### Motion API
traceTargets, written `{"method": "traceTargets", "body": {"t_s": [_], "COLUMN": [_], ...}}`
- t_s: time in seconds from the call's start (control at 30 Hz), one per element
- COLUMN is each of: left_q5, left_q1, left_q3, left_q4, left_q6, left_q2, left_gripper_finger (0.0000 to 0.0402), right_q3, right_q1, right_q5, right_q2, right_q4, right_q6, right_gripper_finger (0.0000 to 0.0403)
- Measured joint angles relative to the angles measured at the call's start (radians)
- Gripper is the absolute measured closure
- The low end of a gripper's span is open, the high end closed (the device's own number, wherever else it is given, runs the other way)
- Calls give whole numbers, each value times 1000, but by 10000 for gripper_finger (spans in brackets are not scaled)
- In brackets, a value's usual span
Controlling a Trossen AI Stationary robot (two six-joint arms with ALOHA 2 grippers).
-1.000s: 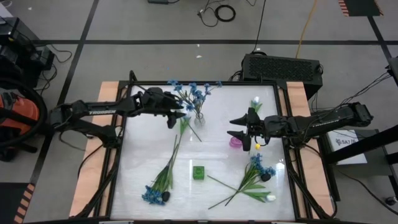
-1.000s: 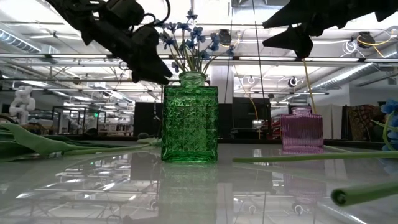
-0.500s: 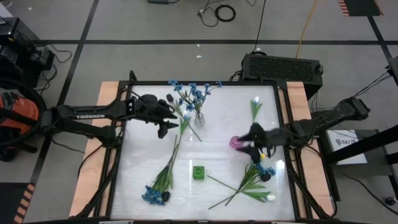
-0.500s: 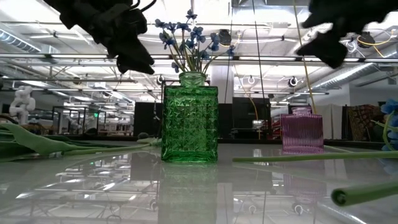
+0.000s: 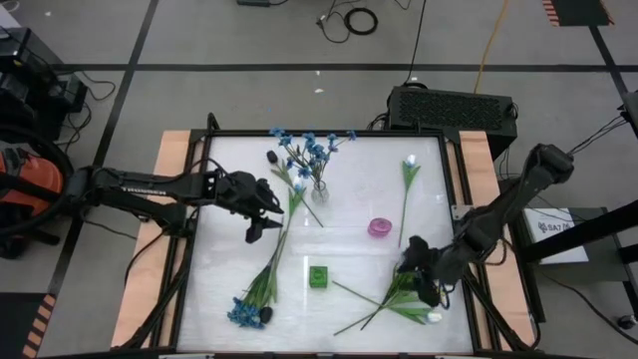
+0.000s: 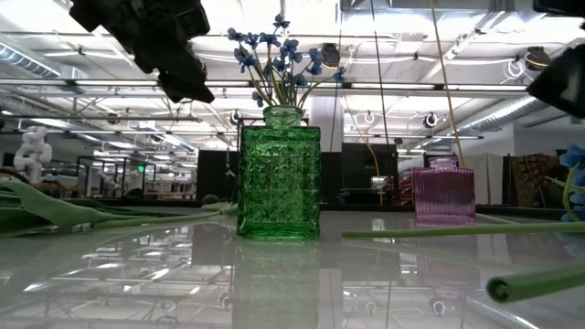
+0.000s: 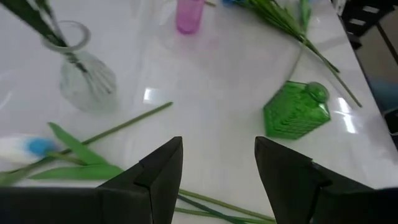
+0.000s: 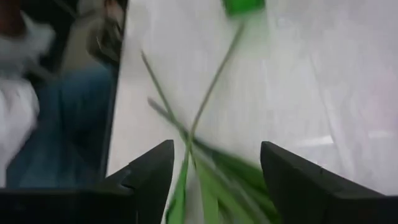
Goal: Sort flowers into vase by color
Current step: Put the right blue flowers into the transparent vase
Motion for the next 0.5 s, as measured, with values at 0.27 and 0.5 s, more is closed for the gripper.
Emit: {"method": "traceTargets", "body": {"t_s": [0.27, 0.5], "left_q5": [-9, -12], "left_q1": [-89, -128], "left_q3": [0, 0], "left_q4": [3, 10], "left_q6": [-25, -25], "left_q2": [0, 0], "left_gripper_finger": [194, 194], "right_q3": [191, 339], "right_q1": [0, -7], "right_q5": [-73, -17], "right_q2": [231, 401], "right_q4": [-242, -445], "right_q6": [-230, -452], "right_gripper_finger": [194, 188]}}
